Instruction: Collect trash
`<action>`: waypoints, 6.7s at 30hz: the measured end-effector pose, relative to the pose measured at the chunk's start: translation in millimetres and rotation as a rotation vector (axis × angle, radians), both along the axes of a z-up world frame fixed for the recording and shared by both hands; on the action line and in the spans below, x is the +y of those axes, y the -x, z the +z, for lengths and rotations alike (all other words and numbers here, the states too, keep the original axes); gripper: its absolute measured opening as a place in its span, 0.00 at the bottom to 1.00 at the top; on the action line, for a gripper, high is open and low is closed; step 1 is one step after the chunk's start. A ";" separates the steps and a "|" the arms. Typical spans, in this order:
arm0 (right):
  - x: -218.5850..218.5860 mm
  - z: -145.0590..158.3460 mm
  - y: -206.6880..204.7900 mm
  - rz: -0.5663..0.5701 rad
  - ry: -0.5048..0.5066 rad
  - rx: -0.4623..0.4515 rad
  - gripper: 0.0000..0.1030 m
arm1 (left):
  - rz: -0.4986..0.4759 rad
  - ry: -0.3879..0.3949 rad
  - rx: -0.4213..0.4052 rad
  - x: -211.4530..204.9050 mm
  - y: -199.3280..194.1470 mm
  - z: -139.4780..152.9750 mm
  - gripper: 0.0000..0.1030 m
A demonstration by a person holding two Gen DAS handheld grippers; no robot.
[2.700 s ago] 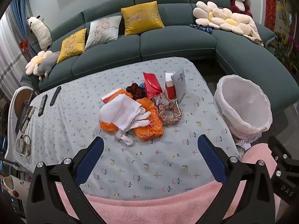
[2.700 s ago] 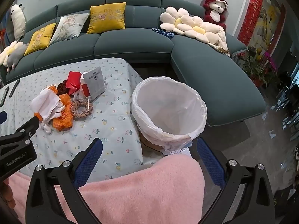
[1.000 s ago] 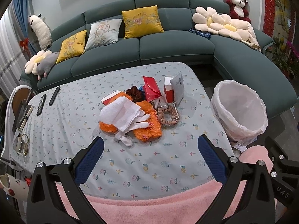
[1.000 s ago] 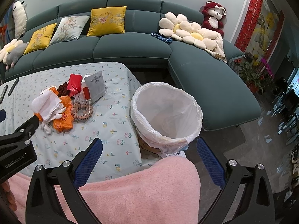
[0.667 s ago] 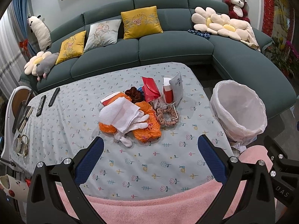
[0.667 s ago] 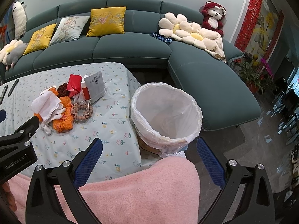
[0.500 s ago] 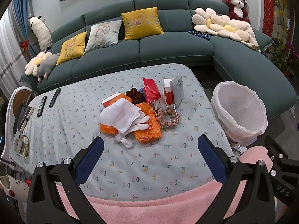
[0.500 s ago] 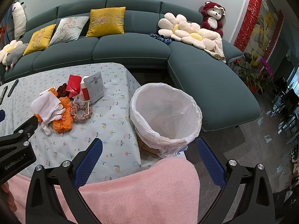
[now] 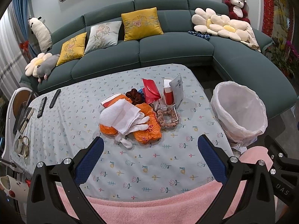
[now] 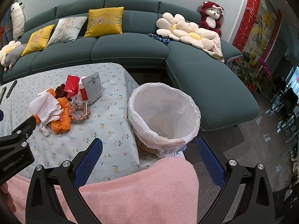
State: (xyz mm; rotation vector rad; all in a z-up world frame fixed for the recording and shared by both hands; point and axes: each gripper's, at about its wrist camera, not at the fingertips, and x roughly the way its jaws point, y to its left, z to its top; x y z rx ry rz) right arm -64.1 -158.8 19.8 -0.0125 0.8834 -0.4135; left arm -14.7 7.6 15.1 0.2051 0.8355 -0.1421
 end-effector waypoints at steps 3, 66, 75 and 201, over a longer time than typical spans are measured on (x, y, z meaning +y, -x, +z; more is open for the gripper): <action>0.6 -0.2 0.3 0.001 -0.001 0.000 0.93 | 0.002 -0.001 0.000 -0.8 -0.7 0.4 0.93; 81.0 -112.6 -186.8 0.138 -0.152 0.141 0.93 | 0.178 0.198 0.217 117.4 -181.0 -117.4 0.58; 86.5 -145.0 -217.8 0.120 -0.162 0.193 0.73 | 0.157 0.214 0.251 111.7 -181.2 -122.7 0.12; -174.8 -31.0 -77.1 -0.138 -0.371 -0.139 0.06 | -0.452 0.276 0.139 -216.5 -115.1 -17.7 0.04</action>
